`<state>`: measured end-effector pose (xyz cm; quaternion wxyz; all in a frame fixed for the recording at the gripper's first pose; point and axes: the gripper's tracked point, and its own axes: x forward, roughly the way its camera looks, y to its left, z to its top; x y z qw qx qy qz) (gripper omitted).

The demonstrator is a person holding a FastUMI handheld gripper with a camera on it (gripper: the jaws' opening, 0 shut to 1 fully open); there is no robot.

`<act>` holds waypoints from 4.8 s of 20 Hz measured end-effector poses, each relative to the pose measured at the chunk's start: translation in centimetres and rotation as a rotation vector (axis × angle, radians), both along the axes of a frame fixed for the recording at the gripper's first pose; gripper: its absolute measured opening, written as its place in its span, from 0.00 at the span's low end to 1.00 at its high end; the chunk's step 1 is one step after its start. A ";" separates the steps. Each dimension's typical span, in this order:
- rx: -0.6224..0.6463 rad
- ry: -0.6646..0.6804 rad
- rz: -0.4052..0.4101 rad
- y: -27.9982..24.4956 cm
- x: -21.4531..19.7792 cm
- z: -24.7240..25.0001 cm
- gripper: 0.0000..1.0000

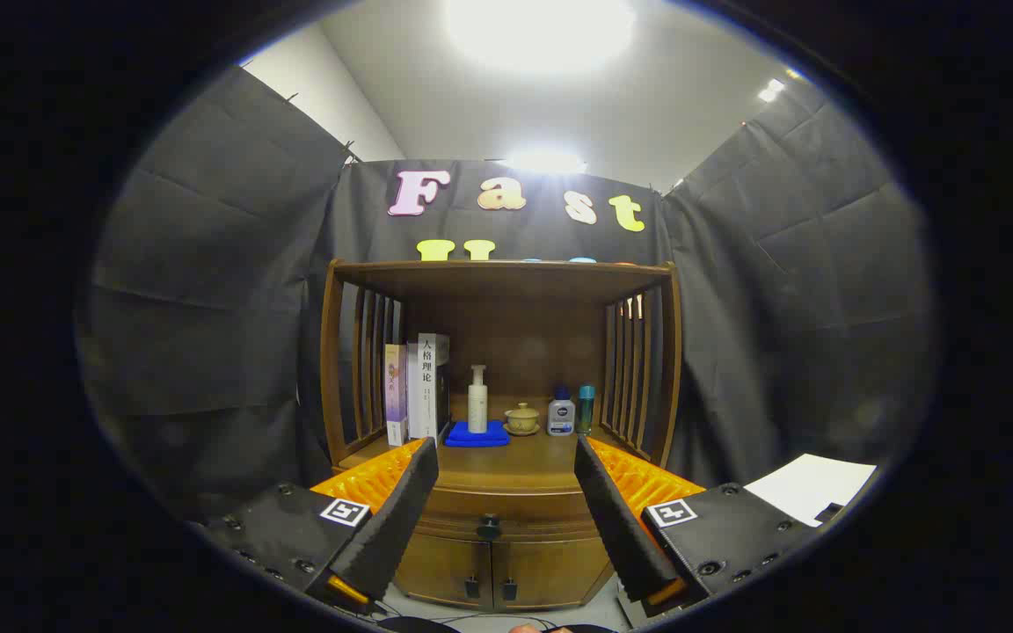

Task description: Pull open the drawer, take out the items inside it, and place them on the countertop above the cabinet.

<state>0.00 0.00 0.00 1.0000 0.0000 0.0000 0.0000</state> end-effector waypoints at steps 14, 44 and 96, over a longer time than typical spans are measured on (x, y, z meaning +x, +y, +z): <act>0.009 0.042 -0.014 -0.4 0.7 -1.6 0.99; 0.082 0.293 0.050 1.2 12.7 -16.7 0.99; 0.021 0.432 0.123 2.7 8.9 -27.0 0.22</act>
